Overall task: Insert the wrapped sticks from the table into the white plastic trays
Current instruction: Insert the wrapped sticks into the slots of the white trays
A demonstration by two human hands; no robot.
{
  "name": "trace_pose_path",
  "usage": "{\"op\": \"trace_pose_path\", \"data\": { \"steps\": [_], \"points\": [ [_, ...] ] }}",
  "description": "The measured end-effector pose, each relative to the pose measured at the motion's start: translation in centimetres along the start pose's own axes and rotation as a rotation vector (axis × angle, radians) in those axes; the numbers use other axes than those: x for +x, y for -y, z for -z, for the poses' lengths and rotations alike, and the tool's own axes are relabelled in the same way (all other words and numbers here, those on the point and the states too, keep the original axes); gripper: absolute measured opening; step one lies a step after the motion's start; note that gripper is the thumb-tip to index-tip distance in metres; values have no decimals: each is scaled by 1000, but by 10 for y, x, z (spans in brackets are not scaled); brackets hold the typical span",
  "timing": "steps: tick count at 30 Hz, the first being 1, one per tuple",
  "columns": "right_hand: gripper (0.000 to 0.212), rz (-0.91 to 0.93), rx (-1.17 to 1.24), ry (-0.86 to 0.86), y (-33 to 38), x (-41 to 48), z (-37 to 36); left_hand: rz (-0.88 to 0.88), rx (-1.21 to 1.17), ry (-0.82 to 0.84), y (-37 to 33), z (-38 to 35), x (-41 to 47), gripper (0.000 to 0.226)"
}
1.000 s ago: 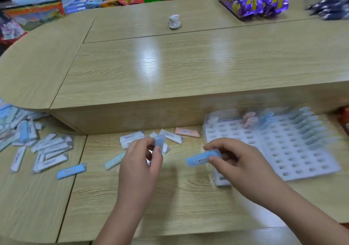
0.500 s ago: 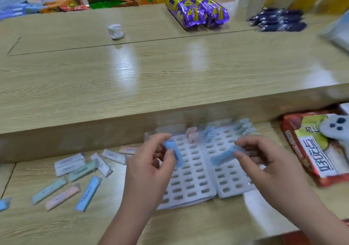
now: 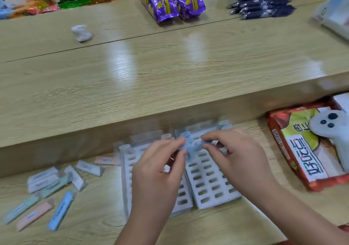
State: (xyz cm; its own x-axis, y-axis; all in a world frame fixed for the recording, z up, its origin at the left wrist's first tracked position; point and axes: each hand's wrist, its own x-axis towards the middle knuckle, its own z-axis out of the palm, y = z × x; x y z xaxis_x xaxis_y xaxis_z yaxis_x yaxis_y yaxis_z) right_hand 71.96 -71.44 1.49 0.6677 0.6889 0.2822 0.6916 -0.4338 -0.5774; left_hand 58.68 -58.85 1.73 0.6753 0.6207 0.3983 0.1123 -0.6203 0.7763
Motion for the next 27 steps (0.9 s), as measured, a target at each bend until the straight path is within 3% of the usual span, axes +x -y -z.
{"op": "trace_pose_path", "data": {
  "steps": [5, 12, 17, 20, 22, 27],
  "points": [
    [12, 90, 20, -44, -8, 3, -4, -50, 115, 36, 9, -14, -10, 22],
    [10, 222, -32, 0, -12, 10, -12, -148, 200, -58, 23, -24, -14, 20],
    [10, 278, -132, -4, -14, 10, -14, -158, 316, 88, 30, -28, -19, 18],
    [14, 296, -150, -15, -14, 10, -11, -91, 387, 77, 30, -29, -18, 13],
    [10, 341, -142, 9, -13, 8, -12, -178, 426, 79, 31, -30, -19, 8],
    [33, 394, -155, 112, -9, 7, -9, -211, 492, 91, 23, -27, -19, 8]
  ]
}}
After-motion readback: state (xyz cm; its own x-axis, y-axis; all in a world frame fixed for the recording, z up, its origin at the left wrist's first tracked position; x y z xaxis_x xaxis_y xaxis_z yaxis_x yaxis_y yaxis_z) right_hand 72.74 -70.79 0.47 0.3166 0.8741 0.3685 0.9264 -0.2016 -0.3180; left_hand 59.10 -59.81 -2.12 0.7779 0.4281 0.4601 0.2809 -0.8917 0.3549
